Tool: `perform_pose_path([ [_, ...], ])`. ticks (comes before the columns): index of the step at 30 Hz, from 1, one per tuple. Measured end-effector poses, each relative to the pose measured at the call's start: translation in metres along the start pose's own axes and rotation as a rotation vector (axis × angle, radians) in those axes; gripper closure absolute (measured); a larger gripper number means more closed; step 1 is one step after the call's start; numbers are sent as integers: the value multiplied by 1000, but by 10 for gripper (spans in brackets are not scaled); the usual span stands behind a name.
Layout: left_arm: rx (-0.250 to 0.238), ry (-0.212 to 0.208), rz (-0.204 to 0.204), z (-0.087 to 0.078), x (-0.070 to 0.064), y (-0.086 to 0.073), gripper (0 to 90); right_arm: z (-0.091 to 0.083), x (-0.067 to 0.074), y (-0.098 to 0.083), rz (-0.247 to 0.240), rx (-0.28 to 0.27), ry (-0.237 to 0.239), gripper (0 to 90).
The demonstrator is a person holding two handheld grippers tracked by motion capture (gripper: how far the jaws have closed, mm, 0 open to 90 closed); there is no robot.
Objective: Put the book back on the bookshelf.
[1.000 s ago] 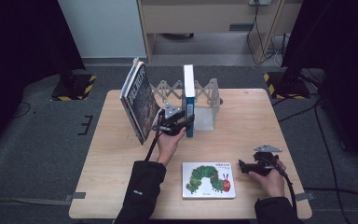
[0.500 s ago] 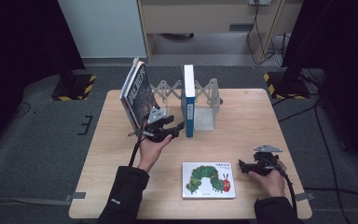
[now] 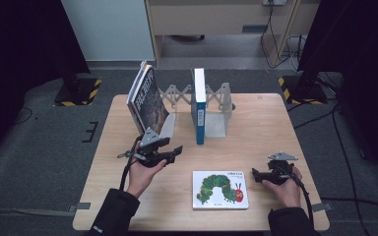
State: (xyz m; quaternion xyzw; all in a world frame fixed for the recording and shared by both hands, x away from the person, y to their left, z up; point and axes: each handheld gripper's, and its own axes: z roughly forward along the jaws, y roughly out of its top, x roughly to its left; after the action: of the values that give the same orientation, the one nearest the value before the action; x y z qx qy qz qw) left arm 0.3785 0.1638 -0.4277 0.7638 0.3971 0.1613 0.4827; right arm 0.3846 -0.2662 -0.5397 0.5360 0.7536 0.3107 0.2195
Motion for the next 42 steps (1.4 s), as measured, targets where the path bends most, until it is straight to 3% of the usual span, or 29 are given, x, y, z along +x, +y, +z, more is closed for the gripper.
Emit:
perform_pose_path([
  [6,61,-11,-2,-13,-5,-26,345,0,0,0,-1,0,0,4],
  [8,73,-35,-30,-14,-6,-35,335,0,0,0,-3,-1,0,4],
  [13,100,-60,-61,-9,-11,-51,323,0,1,0,1,-2,-7,4],
  [19,139,-75,-65,2,-16,-60,293,0,2,0,1,-5,-10,22],
  [22,164,-79,-51,9,-19,-66,293,-3,3,-2,-4,-23,2,90],
  [25,184,-93,-44,14,-22,-70,293,-6,7,0,-9,-12,8,196],
  [27,196,-101,-34,17,-25,-72,292,-10,11,2,-36,0,10,221],
  [35,242,-114,-8,31,-35,-80,280,-24,32,5,-15,-43,113,255],
  [37,252,-122,1,34,-38,-82,279,-27,40,5,-32,-51,144,267],
  [42,273,-132,16,40,-42,-86,264,-28,51,4,-34,-47,179,266],
])
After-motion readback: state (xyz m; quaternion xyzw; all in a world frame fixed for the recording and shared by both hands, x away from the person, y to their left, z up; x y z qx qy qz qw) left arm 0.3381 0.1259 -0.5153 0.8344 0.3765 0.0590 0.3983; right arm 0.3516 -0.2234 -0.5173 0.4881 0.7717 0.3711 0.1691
